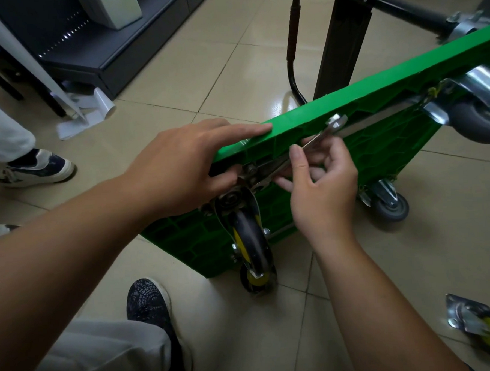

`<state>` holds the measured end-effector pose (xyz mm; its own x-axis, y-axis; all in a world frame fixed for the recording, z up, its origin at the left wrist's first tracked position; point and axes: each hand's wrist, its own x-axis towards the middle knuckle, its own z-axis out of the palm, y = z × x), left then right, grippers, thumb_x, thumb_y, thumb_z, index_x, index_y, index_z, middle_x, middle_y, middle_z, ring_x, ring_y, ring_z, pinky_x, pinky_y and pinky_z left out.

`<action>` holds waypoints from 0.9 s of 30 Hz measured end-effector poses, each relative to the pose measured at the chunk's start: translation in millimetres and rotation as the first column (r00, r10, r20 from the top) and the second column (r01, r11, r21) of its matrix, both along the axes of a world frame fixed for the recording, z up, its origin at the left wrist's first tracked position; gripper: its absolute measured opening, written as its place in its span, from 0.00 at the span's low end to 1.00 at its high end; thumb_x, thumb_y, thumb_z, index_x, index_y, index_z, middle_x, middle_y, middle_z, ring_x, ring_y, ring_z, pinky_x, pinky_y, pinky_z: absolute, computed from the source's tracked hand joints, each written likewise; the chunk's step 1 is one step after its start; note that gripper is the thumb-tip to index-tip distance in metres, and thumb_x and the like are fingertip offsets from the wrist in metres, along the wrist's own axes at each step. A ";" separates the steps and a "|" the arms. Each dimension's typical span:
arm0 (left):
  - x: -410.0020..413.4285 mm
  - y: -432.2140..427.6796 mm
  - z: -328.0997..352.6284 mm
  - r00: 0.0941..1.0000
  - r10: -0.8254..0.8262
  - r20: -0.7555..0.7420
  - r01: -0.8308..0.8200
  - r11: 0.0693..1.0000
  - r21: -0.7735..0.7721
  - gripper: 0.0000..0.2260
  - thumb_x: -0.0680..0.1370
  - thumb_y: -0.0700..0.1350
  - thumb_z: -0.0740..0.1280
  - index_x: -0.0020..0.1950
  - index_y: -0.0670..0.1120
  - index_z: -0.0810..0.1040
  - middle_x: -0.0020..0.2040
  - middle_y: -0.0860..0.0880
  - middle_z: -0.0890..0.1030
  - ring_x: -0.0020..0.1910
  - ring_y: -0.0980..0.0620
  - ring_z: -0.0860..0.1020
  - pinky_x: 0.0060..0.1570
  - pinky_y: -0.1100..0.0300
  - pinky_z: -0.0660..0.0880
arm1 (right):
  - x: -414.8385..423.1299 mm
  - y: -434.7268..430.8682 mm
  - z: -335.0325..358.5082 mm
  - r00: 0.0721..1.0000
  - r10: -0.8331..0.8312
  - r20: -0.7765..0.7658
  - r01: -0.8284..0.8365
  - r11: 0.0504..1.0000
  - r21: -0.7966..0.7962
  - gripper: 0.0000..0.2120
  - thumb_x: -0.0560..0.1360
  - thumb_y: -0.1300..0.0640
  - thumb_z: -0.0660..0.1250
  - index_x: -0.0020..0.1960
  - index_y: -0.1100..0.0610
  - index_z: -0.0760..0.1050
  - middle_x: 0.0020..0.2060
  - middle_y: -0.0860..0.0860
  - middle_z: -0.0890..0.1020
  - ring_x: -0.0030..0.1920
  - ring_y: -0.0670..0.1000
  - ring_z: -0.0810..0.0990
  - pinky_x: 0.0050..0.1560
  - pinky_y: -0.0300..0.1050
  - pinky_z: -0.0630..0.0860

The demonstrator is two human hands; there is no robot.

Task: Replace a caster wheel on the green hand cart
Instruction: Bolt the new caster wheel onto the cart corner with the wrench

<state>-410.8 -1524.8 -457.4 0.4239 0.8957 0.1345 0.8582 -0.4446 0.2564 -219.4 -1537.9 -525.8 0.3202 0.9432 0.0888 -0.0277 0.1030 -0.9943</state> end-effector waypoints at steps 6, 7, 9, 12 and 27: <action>0.7 -0.1 1.1 1.000 0.001 0.014 -0.001 1.000 -0.010 0.29 0.77 0.53 0.65 0.78 0.68 0.66 0.61 0.57 0.79 0.44 0.58 0.71 0.42 0.56 0.71 | 6.0 3.7 0.1 0.992 0.027 -0.124 -0.035 0.997 -0.068 0.07 0.82 0.61 0.67 0.48 0.53 0.71 0.42 0.53 0.80 0.43 0.50 0.87 0.41 0.49 0.86; 0.8 0.3 1.5 1.000 0.001 0.011 -0.001 1.000 -0.012 0.29 0.77 0.53 0.66 0.78 0.68 0.66 0.61 0.57 0.80 0.44 0.57 0.72 0.42 0.56 0.72 | 4.2 2.4 0.9 0.997 0.030 -0.073 -0.033 0.998 -0.044 0.06 0.82 0.60 0.67 0.49 0.52 0.71 0.42 0.52 0.81 0.43 0.51 0.87 0.41 0.50 0.86; 0.9 0.3 1.8 1.000 0.000 0.005 0.000 1.000 -0.017 0.30 0.77 0.52 0.66 0.78 0.68 0.65 0.61 0.56 0.80 0.45 0.55 0.75 0.42 0.54 0.75 | -0.4 0.1 2.4 0.996 0.026 0.080 -0.029 0.999 0.036 0.04 0.81 0.58 0.69 0.51 0.52 0.73 0.42 0.49 0.82 0.42 0.51 0.87 0.41 0.52 0.86; 1.0 -0.1 2.1 1.000 -0.003 0.010 0.003 1.000 -0.020 0.30 0.77 0.52 0.66 0.78 0.69 0.65 0.61 0.56 0.80 0.47 0.54 0.75 0.43 0.52 0.78 | -4.5 0.3 3.6 0.982 0.017 0.190 -0.032 0.997 0.077 0.05 0.81 0.56 0.69 0.55 0.53 0.74 0.42 0.47 0.82 0.42 0.49 0.86 0.41 0.54 0.85; 2.9 -2.3 3.0 1.000 -0.002 0.006 0.002 0.999 -0.035 0.30 0.77 0.53 0.65 0.78 0.67 0.65 0.62 0.55 0.80 0.51 0.50 0.79 0.47 0.47 0.80 | 5.5 5.3 -36.6 0.761 -0.229 -0.607 -0.060 0.906 -0.418 0.04 0.83 0.63 0.64 0.54 0.65 0.72 0.55 0.70 0.81 0.49 0.63 0.87 0.42 0.50 0.85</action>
<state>-407.9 -1527.1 -454.3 0.4248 0.8991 0.1058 0.8558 -0.4369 0.2771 -213.9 -1532.7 -562.4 0.2442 0.8130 -0.5286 -0.6695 -0.2530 -0.6984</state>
